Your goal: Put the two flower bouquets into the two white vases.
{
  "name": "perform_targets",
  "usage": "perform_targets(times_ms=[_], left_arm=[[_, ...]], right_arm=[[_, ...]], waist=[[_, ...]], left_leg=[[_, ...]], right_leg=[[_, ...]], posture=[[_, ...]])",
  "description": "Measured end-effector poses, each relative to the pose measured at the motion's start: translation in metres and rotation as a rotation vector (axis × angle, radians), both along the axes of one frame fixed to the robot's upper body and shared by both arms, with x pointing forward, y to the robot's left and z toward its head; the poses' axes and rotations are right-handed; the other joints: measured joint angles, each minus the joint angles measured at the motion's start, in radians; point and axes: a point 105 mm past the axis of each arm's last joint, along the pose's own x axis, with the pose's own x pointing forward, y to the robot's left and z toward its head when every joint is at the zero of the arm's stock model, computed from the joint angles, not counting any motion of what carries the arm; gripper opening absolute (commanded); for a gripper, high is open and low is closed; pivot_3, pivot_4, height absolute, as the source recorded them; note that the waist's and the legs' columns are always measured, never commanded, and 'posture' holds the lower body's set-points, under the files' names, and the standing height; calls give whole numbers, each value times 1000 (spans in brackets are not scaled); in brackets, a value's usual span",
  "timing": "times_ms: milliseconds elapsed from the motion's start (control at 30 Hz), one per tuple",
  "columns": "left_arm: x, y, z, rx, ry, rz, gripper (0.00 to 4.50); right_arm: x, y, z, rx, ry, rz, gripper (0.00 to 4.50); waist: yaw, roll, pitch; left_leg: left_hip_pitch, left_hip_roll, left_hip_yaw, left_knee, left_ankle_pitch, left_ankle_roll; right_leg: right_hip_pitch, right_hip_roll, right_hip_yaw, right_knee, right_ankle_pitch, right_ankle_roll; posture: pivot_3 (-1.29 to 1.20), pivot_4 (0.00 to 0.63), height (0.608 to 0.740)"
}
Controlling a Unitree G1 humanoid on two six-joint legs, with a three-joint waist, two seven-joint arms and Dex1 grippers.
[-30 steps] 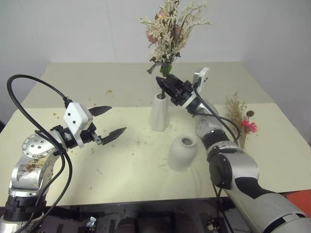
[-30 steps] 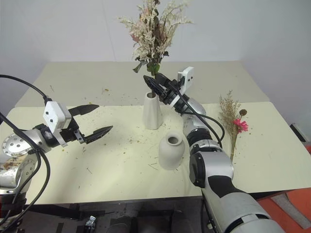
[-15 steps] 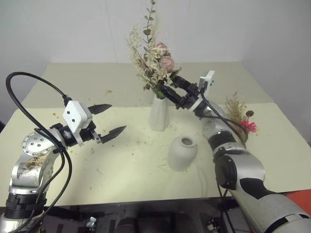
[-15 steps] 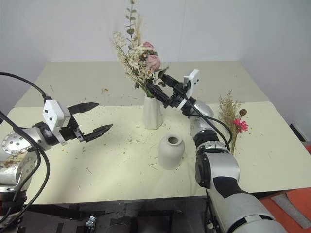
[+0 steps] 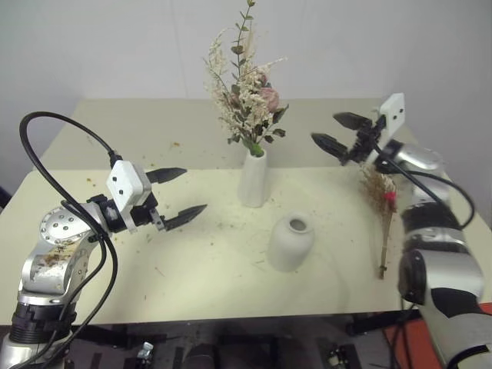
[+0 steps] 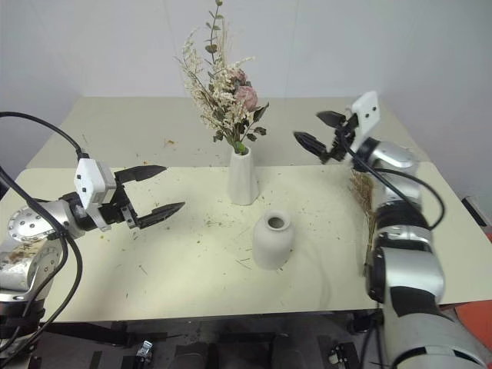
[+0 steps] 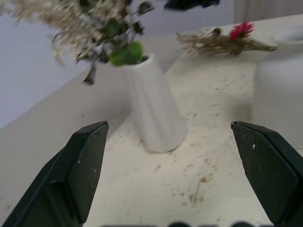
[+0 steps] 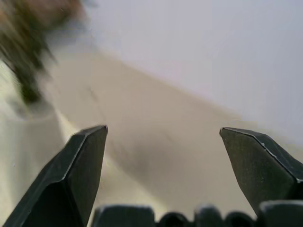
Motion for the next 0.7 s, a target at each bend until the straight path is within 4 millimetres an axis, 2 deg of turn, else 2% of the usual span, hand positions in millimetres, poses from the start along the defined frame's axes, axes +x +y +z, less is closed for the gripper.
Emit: perform_targets(times_ms=[67,133,300,400,467,700], left_arm=[[-3,-4,3,14,-4,-29,4500],[-3,-10,7,15,-6,-56,4500],[-2,-27,11,16,-19,-130,4500],[-1,-33,4,27,7,-154,4500],[3,-32,-1,24,21,-150,4500],[8,-44,4,-12,-1,-193,4500]], right_arm=[[-11,-25,-8,-80,111,-105,4491],[-26,-39,-18,-166,203,-193,4491],[-62,-44,-42,-242,379,-341,4491],[-86,-66,-38,-247,497,-505,4491],[-100,-72,-37,-188,568,-559,4491],[-121,-74,-69,-142,751,-609,4491]], waist=[[3,0,0],[7,0,0],[1,1,0],[4,1,0],[10,1,0],[20,1,0]], left_leg=[[0,0,0,0,0,0],[1,0,0,0,0,0],[1,0,0,1,0,0],[1,0,-1,1,0,0],[1,0,-1,1,0,0],[1,-1,-1,2,0,0]], right_leg=[[0,0,0,0,0,0],[0,0,0,0,0,0],[0,1,2,2,0,1],[0,1,1,1,-1,1],[1,2,1,0,-1,1],[1,2,2,-1,-1,1]], posture=[[0,150,740],[0,150,740],[0,150,740],[0,150,740],[0,150,740],[0,150,740]])
